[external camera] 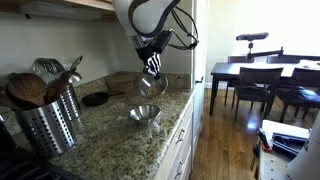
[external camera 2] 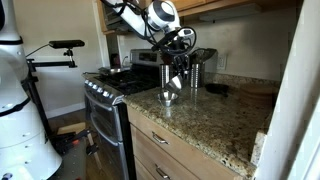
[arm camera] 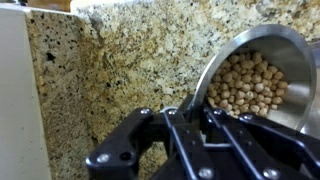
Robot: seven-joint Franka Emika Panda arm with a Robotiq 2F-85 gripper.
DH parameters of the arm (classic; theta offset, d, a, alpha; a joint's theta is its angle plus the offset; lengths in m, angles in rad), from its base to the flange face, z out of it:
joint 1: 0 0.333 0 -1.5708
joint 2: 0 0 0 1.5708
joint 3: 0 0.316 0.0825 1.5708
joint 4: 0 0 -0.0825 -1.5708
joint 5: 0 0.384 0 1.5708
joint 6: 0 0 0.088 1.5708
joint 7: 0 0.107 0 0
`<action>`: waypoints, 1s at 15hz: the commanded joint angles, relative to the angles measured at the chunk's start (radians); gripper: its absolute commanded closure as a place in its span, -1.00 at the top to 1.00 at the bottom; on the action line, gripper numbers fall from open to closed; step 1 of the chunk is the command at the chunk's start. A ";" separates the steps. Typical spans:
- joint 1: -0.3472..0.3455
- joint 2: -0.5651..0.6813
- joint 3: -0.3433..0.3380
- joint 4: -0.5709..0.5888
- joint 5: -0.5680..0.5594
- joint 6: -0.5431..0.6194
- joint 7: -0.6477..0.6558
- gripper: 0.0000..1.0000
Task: Pour the contents in the right silver bowl into the other
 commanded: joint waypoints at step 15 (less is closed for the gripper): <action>0.077 0.052 0.011 0.033 -0.184 -0.022 0.188 -0.87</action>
